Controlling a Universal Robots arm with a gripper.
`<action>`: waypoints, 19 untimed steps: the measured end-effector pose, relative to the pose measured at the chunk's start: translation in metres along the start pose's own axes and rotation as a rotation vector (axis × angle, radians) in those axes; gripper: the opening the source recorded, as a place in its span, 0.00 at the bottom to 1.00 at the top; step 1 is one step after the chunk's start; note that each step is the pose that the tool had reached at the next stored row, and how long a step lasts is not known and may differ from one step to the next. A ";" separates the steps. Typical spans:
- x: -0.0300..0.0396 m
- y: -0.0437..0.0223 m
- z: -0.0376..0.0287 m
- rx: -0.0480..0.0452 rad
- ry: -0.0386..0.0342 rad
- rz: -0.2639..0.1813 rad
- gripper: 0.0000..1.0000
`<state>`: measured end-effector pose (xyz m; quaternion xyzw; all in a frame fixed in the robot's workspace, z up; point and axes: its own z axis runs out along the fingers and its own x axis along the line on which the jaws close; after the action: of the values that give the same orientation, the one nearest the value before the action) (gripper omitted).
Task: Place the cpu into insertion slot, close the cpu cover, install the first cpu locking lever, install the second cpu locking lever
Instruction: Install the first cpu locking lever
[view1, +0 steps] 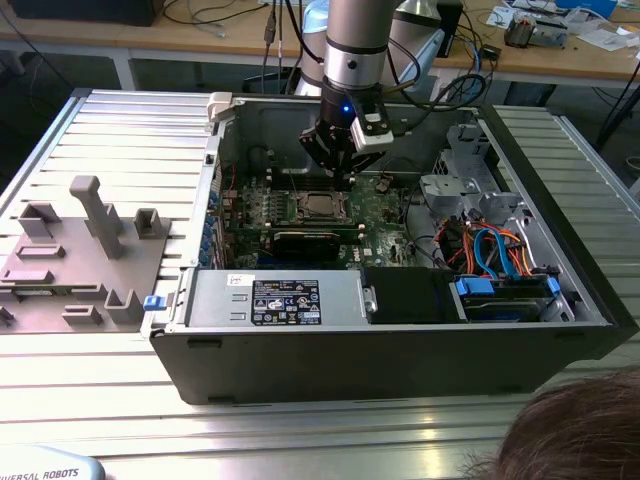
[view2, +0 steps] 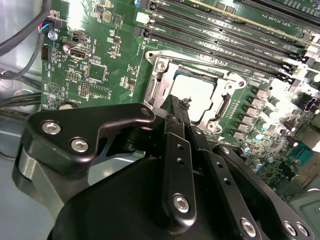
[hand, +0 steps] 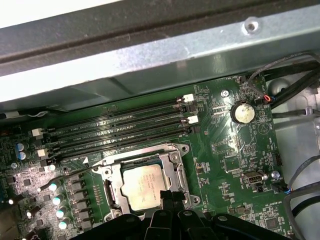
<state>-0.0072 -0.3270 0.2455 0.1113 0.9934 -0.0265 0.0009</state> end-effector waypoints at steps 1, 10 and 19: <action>0.0000 0.0000 0.0000 0.0000 -0.0001 -0.001 0.11; 0.0000 0.0000 0.0000 -0.0001 -0.0005 -0.010 0.11; 0.0000 0.0000 0.0000 -0.0003 -0.0018 -0.033 0.11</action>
<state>-0.0072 -0.3270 0.2455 0.0948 0.9951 -0.0264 0.0014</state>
